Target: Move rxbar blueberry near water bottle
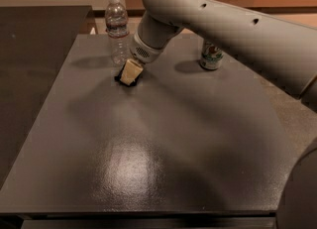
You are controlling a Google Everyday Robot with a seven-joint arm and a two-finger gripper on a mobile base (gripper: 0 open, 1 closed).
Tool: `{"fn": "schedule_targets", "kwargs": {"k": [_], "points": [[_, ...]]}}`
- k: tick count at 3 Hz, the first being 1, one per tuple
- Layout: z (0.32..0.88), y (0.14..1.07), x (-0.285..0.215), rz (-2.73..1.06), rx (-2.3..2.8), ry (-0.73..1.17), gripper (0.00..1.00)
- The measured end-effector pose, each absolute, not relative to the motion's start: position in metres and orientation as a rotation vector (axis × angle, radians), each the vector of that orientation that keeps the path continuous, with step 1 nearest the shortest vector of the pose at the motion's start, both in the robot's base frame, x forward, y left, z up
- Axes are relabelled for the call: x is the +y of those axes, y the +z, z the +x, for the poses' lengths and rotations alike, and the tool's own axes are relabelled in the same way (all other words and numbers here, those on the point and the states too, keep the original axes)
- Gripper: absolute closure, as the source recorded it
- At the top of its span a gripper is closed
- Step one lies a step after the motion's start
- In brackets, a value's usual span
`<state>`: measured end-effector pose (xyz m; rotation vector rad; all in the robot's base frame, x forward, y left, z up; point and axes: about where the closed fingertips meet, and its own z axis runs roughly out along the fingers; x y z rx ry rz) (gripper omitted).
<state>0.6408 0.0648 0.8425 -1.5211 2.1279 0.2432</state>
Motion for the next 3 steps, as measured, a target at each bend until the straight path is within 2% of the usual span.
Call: {"fn": "schedule_targets", "kwargs": {"k": [1,2,3], "points": [[0.6403,0.8414,0.0658,-1.524,2.128,0.244,0.13],[0.6398,0.8402,0.0668,-1.527,2.129,0.245,0.00],[0.6398,0.8402,0.0668,-1.528,2.129,0.246,0.00]]}}
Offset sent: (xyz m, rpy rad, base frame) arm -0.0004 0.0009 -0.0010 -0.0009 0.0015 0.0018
